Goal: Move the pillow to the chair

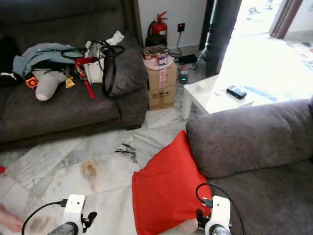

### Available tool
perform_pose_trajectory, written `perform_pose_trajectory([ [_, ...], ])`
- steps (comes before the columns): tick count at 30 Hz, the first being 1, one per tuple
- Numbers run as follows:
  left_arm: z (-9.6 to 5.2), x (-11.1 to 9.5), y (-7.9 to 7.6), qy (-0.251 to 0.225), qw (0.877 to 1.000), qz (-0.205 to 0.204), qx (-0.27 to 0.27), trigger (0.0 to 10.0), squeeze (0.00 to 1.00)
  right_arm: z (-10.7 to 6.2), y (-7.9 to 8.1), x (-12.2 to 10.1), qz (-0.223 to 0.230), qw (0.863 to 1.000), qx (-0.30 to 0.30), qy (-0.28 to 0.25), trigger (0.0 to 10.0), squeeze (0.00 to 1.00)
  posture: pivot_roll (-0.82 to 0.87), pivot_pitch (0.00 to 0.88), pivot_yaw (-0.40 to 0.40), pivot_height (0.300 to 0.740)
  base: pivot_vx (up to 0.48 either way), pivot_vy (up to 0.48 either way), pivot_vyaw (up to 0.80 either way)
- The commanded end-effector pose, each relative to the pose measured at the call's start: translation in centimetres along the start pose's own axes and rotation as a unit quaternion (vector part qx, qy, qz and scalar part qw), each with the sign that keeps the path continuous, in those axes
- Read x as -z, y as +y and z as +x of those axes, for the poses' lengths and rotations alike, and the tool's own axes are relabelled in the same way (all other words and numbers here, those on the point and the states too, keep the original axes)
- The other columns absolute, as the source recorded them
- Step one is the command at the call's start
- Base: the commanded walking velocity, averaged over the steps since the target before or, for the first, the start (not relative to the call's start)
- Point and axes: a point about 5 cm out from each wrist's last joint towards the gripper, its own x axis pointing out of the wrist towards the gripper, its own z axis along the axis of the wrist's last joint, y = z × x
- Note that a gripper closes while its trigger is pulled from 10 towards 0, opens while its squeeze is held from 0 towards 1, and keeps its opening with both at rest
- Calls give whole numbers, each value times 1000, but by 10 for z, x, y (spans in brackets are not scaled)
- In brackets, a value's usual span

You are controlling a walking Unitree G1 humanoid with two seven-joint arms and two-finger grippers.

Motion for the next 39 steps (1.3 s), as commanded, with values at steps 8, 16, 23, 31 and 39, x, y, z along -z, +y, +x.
perform_pose_trajectory([
  [8,-3,10,2,15,1000,-4,-2,10000,0,-1,2,5,9,1000,-2,8,10000,0,-7,83,57,740,0,0,-297],
  [16,-3,10,1,15,1000,-5,0,10000,0,-1,3,4,2,1000,-7,6,10000,0,-6,85,58,740,212,0,-92],
  [23,-3,11,1,16,1000,-4,0,10000,0,0,6,2,3,1000,-11,2,10000,0,-5,85,58,740,247,0,0],
  [31,-3,11,2,16,1000,-4,-1,10000,0,1,7,-2,2,1000,-12,-1,10000,0,-5,85,59,740,248,0,0],
  [39,-2,7,0,12,1000,-4,7,10000,0,2,7,-4,4,1000,-11,-5,10000,0,-5,84,60,740,94,0,0],
])
